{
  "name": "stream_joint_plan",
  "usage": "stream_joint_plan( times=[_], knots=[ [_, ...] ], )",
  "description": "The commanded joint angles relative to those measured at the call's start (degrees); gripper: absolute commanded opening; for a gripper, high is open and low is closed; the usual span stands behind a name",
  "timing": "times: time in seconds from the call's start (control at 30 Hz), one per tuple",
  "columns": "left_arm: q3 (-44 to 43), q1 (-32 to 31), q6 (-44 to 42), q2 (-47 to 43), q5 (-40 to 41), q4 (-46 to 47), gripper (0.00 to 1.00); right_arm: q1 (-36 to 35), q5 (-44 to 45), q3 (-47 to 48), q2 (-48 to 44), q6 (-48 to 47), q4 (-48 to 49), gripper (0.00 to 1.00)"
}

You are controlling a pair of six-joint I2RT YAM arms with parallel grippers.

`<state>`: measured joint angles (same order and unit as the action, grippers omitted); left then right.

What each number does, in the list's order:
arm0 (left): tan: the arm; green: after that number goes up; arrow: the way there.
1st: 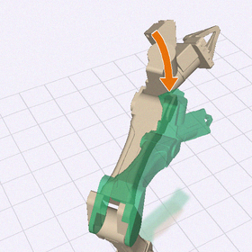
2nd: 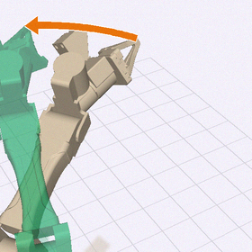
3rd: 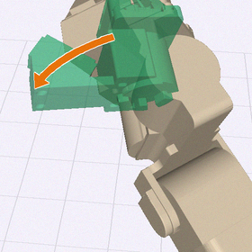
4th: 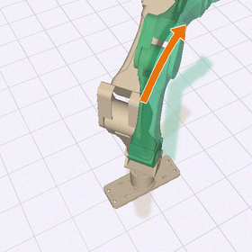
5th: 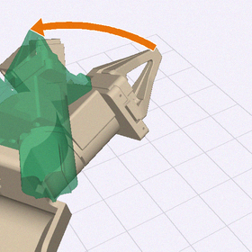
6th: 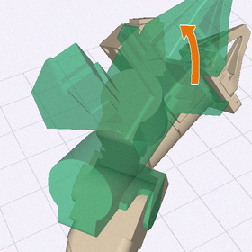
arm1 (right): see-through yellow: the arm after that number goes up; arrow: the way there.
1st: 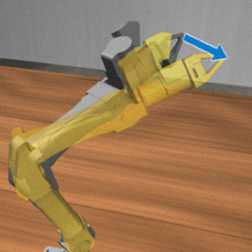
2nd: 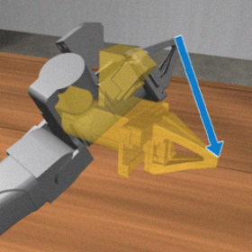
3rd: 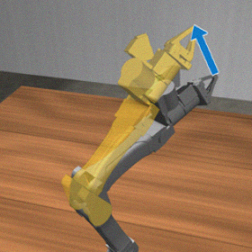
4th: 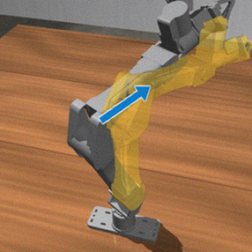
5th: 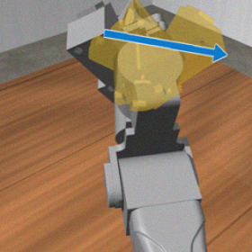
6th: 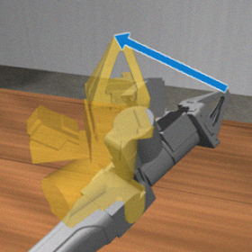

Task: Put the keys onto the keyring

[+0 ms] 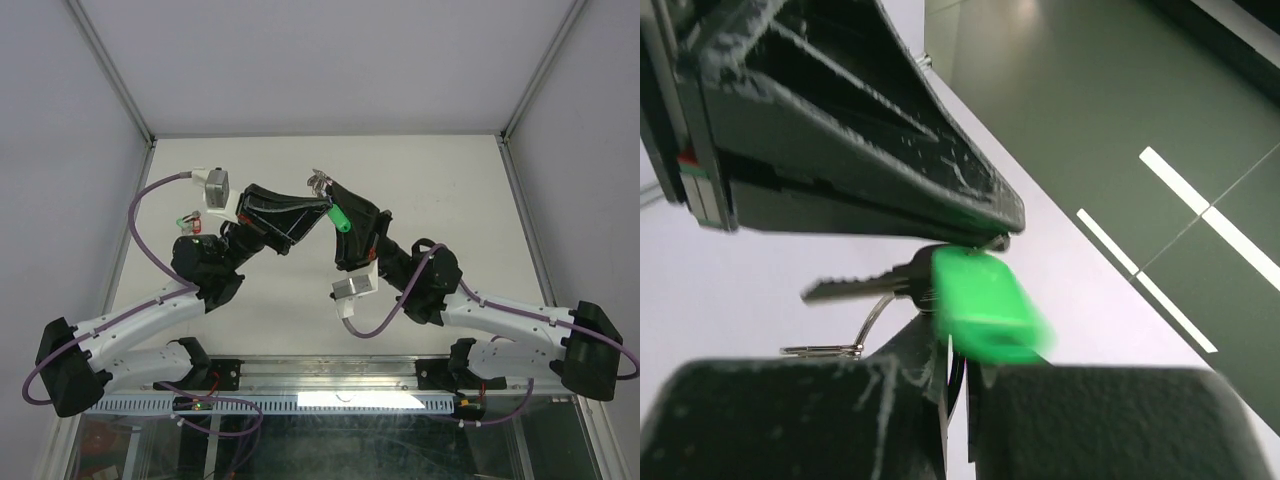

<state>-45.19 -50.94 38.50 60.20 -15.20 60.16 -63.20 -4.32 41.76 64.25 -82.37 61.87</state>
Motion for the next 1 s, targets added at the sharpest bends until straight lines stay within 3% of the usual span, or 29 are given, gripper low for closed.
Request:
stream_joint_plan(
  times=[0.0, 0.4, 0.6, 0.67, 0.8, 0.97],
  knots=[
    [-3.91, -1.71, -0.86, -5.32, -5.93, 5.10, 0.00, 3.96, 4.28, -3.08, -0.79, -0.93, -9.05, 0.00],
    [-6.06, -1.71, -7.96, -9.74, -4.05, -11.21, 0.00, 4.41, 4.97, -2.96, -11.93, -1.55, -21.16, 0.00],
    [-10.17, -1.71, -13.38, -10.21, -3.86, -26.00, 0.18, 4.05, 4.54, -2.19, -15.28, 5.44, -24.25, 0.00],
    [-11.96, -1.71, -15.54, -10.56, -3.19, -31.66, 0.21, 3.96, 4.47, 0.31, -16.79, 7.32, -33.80, 0.00],
    [-13.85, -1.71, -19.60, -11.33, -1.20, -41.78, 0.23, 3.96, 3.74, 8.90, -17.48, 23.06, -56.99, 0.00],
    [-13.13, -1.71, -22.05, -13.79, 3.45, -47.92, 0.25, 3.96, 5.92, 17.24, -16.44, 34.63, -75.82, 0.00]
  ],
)
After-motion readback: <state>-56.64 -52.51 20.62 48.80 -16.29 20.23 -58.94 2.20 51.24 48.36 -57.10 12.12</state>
